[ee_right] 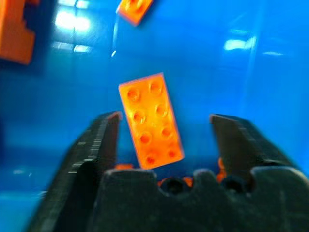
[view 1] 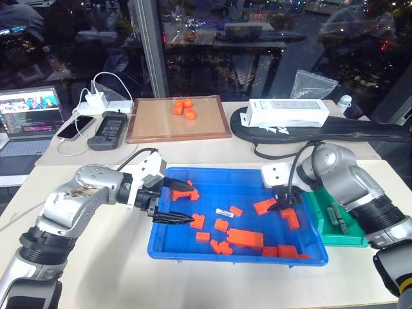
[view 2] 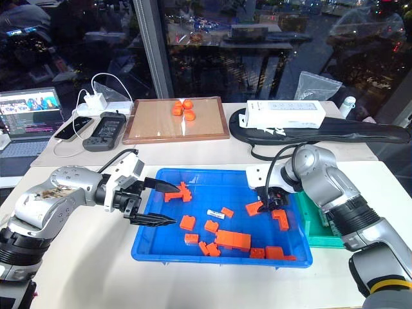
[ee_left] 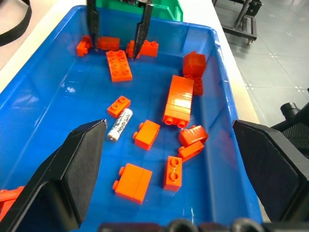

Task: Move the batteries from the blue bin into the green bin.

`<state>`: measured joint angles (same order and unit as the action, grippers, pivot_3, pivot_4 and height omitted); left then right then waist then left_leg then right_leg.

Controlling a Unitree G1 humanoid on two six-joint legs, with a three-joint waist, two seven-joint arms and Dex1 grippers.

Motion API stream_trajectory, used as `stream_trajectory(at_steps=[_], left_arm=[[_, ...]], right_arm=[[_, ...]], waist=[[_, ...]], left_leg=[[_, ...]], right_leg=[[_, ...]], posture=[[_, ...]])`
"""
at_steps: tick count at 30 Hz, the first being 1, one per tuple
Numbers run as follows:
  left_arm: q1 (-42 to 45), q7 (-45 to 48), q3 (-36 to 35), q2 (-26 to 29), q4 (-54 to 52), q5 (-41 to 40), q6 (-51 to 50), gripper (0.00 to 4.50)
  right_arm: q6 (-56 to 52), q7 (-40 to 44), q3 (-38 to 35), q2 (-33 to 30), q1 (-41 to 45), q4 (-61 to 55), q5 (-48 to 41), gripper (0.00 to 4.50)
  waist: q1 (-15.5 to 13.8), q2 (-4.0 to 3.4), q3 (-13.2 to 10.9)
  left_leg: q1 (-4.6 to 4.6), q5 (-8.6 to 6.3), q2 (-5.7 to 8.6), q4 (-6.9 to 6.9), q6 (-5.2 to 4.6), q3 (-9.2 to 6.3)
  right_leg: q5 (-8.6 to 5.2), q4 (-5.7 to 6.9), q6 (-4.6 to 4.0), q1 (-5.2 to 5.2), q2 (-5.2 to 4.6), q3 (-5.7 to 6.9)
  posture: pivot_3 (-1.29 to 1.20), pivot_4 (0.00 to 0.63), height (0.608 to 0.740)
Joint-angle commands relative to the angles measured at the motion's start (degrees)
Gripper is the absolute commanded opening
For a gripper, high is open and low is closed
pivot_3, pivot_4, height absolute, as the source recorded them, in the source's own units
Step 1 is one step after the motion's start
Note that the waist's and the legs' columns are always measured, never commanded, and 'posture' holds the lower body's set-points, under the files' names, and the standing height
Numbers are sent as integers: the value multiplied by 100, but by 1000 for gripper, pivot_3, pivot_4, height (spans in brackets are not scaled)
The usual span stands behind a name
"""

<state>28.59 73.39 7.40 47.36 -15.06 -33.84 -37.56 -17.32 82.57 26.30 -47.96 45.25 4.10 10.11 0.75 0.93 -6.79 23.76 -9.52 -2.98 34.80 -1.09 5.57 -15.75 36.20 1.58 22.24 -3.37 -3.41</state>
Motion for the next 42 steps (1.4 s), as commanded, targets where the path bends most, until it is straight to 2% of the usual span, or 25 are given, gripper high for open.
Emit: stream_trajectory(at_steps=[1, 8, 15, 18, 28, 30, 34, 36, 39, 42], left_arm=[[-13, 55, -117, 65, -143, -20, 79, 4500], [-195, -11, -273, 189, -315, -81, -11, 4500], [-292, -75, -395, 280, -459, -156, -118, 4500], [-319, -95, -424, 311, -494, -154, -155, 4500], [-279, -96, -395, 291, -482, -143, -165, 4500], [-254, -90, -373, 276, -477, -144, -169, 4500], [-192, -75, -344, 232, -452, -155, -173, 4500], [-151, -88, -356, 164, -422, -182, -163, 4500], [105, -247, -551, -178, -314, -510, -284, 4500], [445, -331, -665, -480, -220, -821, -419, 4500]], right_arm=[[-288, -148, -125, 546, 148, -458, -279, 4477], [-328, -443, 278, 1515, 158, -30, -172, 4477], [306, -689, 695, 1824, 332, 940, 269, 4477], [300, -520, 777, 1817, 295, 985, 263, 3788], [1, -175, 609, 1710, 138, 668, 114, 384], [-139, -148, 458, 1664, 156, 489, 7, 224], [-1041, 132, -158, 1353, 266, -238, -635, 224], [-1648, 187, -693, 999, 373, -610, -998, 224], [-2178, 131, -1443, 165, 417, -801, -1271, 224], [-2062, -164, -1925, -867, 260, -420, -1040, 224]], waist=[[12, 0, 0], [-15, 3, 2], [-22, 9, 5], [-12, 12, 6], [-7, 12, 6], [-7, 12, 6], [-16, 12, 5], [-34, 12, 5], [-94, 12, 5], [-165, 15, 3]], left_leg=[[0, 0, 0, 1, 0, 0], [1, 0, -1, 4, 0, -2], [-2, 0, 0, 5, 0, -3], [-1, 0, 0, 4, 0, -4], [-3, 0, -2, 4, 0, -4], [-2, 0, -2, 3, 0, -4], [4, 0, -1, 3, 0, -4], [6, 0, -2, 3, 0, -6], [6, 0, 1, 3, 0, -5], [8, 0, 2, 6, 1, -6]], right_leg=[[0, 0, 0, 0, 1, 0], [0, 4, 1, -1, 1, 1], [0, 5, 1, -6, -1, 7], [0, 5, 0, -5, 0, 8], [0, 6, 0, -6, 2, 7], [0, 6, 0, -5, 2, 7], [0, 5, 0, 0, 0, 7], [0, 5, 0, -1, 0, 8], [0, 1, 0, -1, -6, 9], [0, -9, -1, 2, -11, 18]], posture=[[0, 150, 740], [0, 150, 740], [0, 150, 740], [0, 150, 740], [0, 150, 740], [0, 150, 740], [0, 150, 740], [0, 150, 740], [0, 150, 740], [0, 150, 740]])
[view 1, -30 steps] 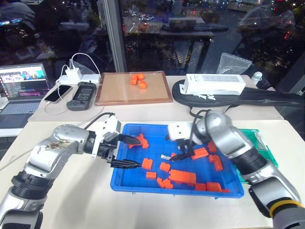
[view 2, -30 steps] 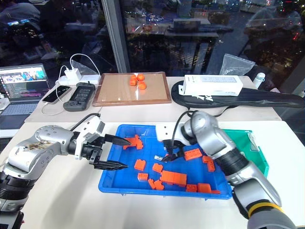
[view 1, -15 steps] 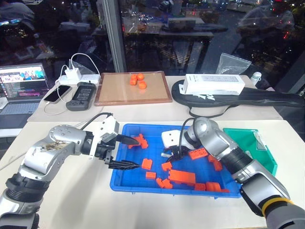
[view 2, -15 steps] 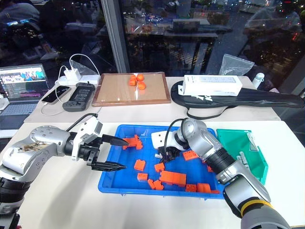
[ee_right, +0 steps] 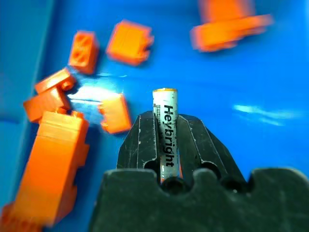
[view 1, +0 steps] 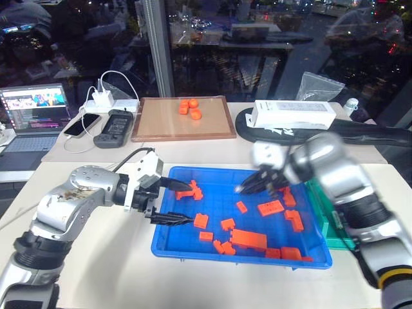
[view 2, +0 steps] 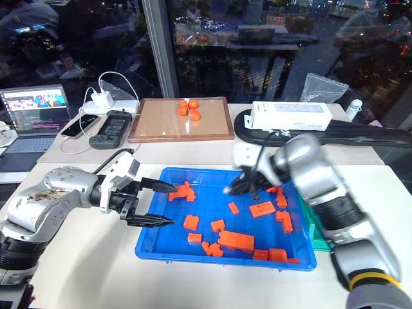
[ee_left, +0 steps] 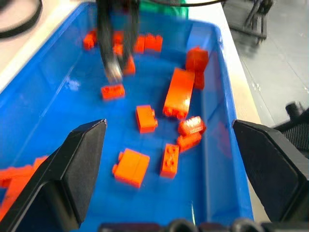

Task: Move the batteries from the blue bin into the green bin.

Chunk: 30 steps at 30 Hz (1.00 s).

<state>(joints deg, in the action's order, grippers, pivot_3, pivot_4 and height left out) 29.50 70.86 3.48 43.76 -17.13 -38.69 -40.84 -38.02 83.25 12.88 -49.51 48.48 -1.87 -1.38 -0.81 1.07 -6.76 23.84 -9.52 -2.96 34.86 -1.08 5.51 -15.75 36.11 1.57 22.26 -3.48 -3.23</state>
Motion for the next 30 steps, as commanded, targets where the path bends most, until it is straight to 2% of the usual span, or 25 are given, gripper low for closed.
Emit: stream_trajectory(at_steps=[1, 4, 7, 11, 14, 16, 18, 25, 26, 28, 30], left_arm=[[456, -65, -245, -205, 37, -358, -66, 4500], [650, -99, -155, -381, 230, -243, 92, 4500], [784, -116, -122, -501, 435, -143, 146, 4500], [816, -98, -94, -552, 485, -122, 204, 4500], [821, -141, -47, -561, 502, -78, 198, 4500], [813, -247, 27, -550, 496, 89, 244, 4500], [804, -332, 34, -560, 495, 156, 220, 4500], [704, -739, -125, -636, 379, 360, 392, 4500], [655, -794, -154, -615, 352, 421, 461, 4500], [576, -916, -202, -586, 367, 555, 609, 4500], [504, -1295, -492, -662, 528, 588, 620, 4500]], right_arm=[[51, -253, -773, -1112, -259, 306, 141, 224], [70, -370, -1143, -1815, -811, 476, 99, 224], [6, -556, -1513, -2233, -1764, 405, 64, 224], [-96, -813, -1817, -2272, -2673, 136, -86, 224], [-150, -1159, -1914, -2030, -3074, 55, -186, 224], [-115, -1386, -1901, -1917, -3134, 81, -183, 1227], [-132, -1486, -1912, -1874, -3083, 82, -243, 1763], [81, -1358, -2227, -1989, -3015, 111, -677, 4233], [183, -1327, -2370, -1997, -3012, 147, -777, 4481], [295, -1367, -2668, -1962, -2940, 244, -955, 4481], [588, -1752, -3552, -1551, -2864, 255, -1305, 4481]], waist=[[-6, 1, 0], [12, 2, 1], [63, -3, 3], [176, -12, 6], [194, -16, 2], [188, -14, 1], [167, -15, 1], [134, -20, 2], [135, -21, 2], [142, -20, 2], [145, -19, 1]], left_leg=[[-1, 0, 0, 0, 0, -2], [-3, -1, 3, -9, -1, 3], [-3, -2, 2, -13, -4, 3], [-12, -3, 2, -15, -7, -12], [-17, -3, 3, -10, -7, -27], [-24, -3, 4, -5, -7, -29], [-22, -3, 8, -2, -6, -28], [-10, -3, 12, -3, -6, -27], [-9, -3, 12, -4, -6, -28], [-9, -3, 12, -6, -6, -28], [-10, -3, 12, -6, -7, -28]], right_leg=[[-7, -8, -11, 3, -1, 4], [-21, -17, -32, -12, -4, -1], [-3, -11, 0, -11, 4, -10], [-4, 2, 0, -9, 11, -24], [-4, 6, 6, -9, 12, -37], [-6, 6, 17, -16, 13, -37], [-19, 5, 51, -15, 10, -40], [-5, -4, 30, -13, 7, -42], [0, -5, 23, -13, 7, -42], [-1, -5, 24, -12, 7, -42], [-1, -5, 24, -12, 7, -42]], posture=[[0, 150, 740], [0, 150, 740], [0, 150, 740], [0, 150, 740], [0, 150, 740], [0, 150, 740], [0, 150, 740], [0, 150, 740], [0, 150, 740], [0, 150, 740], [0, 150, 740]])
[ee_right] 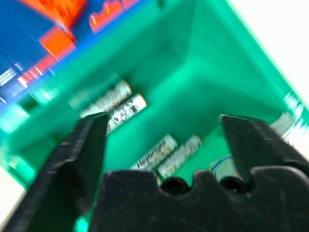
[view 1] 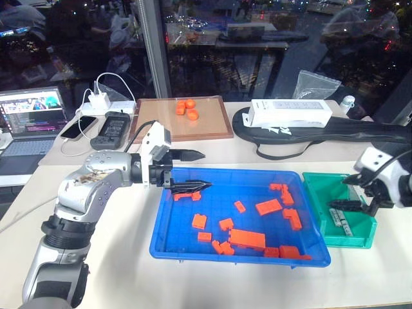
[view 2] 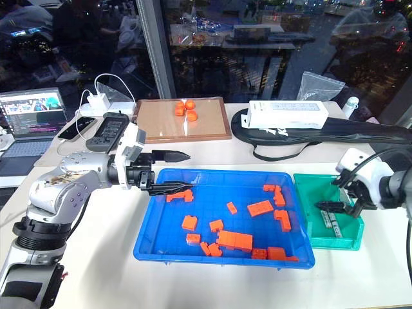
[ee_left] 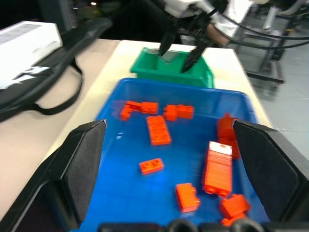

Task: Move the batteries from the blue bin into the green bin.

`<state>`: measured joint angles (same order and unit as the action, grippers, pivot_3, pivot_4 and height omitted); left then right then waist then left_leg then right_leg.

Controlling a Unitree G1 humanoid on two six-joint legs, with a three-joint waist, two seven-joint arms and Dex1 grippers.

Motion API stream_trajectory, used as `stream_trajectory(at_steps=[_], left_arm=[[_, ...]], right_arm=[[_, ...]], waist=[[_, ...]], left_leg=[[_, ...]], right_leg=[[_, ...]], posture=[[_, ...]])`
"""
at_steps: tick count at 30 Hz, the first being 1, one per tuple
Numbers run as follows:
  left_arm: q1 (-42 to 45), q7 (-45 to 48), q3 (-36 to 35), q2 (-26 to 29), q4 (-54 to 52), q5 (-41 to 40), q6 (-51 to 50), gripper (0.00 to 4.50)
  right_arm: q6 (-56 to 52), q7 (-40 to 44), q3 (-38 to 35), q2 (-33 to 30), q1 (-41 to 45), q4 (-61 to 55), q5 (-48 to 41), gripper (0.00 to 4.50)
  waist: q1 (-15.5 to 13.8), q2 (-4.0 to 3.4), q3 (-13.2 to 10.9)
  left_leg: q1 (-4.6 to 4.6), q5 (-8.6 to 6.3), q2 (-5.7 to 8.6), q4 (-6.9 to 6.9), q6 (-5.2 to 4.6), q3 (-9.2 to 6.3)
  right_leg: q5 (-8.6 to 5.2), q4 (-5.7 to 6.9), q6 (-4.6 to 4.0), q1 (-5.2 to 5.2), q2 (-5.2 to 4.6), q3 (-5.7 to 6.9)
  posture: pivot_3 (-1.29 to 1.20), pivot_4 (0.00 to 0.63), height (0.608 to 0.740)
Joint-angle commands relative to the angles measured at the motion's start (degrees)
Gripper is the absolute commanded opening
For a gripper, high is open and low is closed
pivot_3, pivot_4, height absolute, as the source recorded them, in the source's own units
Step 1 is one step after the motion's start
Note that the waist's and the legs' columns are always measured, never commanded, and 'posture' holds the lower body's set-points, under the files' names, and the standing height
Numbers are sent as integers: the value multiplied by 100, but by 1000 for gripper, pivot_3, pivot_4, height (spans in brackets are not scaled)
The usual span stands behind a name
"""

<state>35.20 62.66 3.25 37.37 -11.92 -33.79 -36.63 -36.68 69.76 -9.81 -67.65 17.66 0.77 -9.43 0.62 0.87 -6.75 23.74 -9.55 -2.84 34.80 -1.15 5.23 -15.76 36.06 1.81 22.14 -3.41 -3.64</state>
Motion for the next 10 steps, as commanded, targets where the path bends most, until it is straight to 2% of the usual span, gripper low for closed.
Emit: stream_trajectory(at_steps=[1, 5, 10], left_arm=[[-96, -623, -599, -54, 83, 67, 159, 4500], [-302, -778, -869, 0, 63, -241, -286, 4500], [-427, -988, -915, -22, 272, -37, -134, 4500]], right_arm=[[458, -566, -1672, 492, 166, -86, -697, 4481], [218, -1234, -2516, 1543, -346, -901, -1313, 4481], [86, -1831, -2571, 2128, -1093, -1561, -1388, 4481]], waist=[[4, 2, -1], [2, 13, 1], [-29, 11, 2]], left_leg=[[-1, 0, 0, 0, 0, 0], [-4, 0, -1, 1, 0, -14], [0, 1, 1, 3, 2, -15]], right_leg=[[0, 0, 0, -1, 0, 0], [0, 1, 1, -11, 2, 6], [1, 3, 3, -12, -1, 7]], posture=[[0, 150, 740], [0, 150, 740], [0, 150, 740]])
